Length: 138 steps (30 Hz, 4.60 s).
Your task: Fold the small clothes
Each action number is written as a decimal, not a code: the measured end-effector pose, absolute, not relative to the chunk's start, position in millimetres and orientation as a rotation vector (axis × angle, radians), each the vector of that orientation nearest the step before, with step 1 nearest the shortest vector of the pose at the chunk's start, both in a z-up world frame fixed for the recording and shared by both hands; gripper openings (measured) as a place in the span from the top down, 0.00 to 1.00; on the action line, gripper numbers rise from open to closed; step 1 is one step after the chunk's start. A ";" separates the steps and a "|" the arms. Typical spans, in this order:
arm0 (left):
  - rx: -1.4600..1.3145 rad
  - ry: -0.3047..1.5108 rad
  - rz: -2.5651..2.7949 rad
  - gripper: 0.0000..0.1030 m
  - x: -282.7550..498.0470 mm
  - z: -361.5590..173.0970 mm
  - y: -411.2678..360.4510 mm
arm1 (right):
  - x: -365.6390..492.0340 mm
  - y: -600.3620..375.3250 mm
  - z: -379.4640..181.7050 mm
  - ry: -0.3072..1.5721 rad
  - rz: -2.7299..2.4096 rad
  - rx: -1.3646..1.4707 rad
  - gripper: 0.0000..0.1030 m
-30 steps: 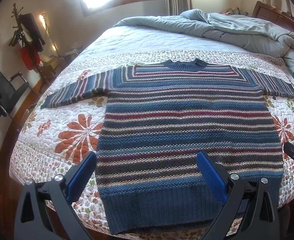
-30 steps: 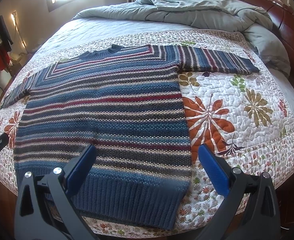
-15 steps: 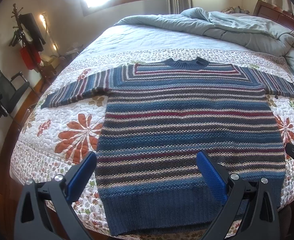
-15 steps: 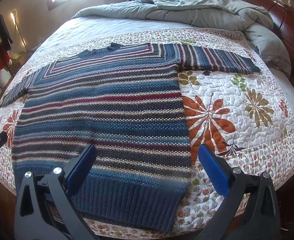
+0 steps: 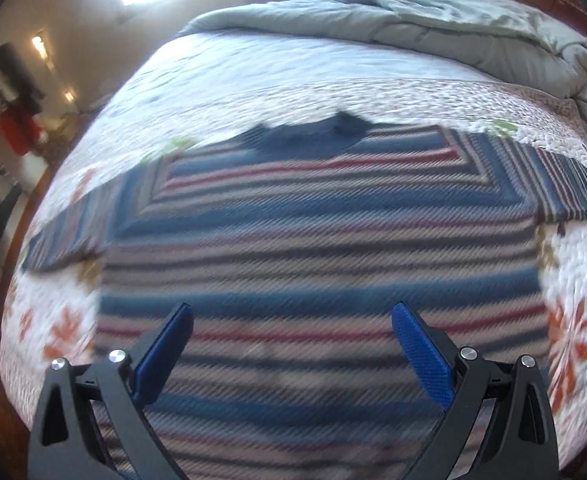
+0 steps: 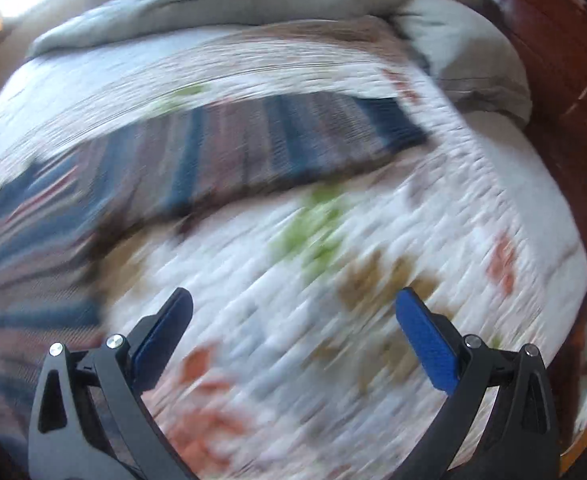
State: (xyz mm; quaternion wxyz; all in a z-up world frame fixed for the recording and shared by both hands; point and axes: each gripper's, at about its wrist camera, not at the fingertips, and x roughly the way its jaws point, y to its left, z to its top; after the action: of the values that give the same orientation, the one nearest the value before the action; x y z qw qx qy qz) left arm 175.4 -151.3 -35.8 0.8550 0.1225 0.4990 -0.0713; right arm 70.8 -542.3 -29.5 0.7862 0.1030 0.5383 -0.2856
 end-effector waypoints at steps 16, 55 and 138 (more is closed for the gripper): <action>0.242 1.046 -0.233 0.03 236.8 -79.8 -285.1 | 134.6 -750.5 -102.9 1.199 -0.612 0.605 0.11; 0.013 1.146 0.038 0.04 231.4 -81.4 24.8 | 284.3 -214.9 -51.7 1.133 0.250 0.172 0.63; -0.338 1.174 0.306 0.20 304.4 -85.9 296.0 | 164.3 -283.1 -68.6 1.273 0.044 0.042 0.78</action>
State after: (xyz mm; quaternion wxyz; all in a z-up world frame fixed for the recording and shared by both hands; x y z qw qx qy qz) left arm 304.4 296.0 -85.9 0.8082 -0.1578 0.5490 0.1432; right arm 164.3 -283.1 -68.6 0.8036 0.0196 0.5944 0.0206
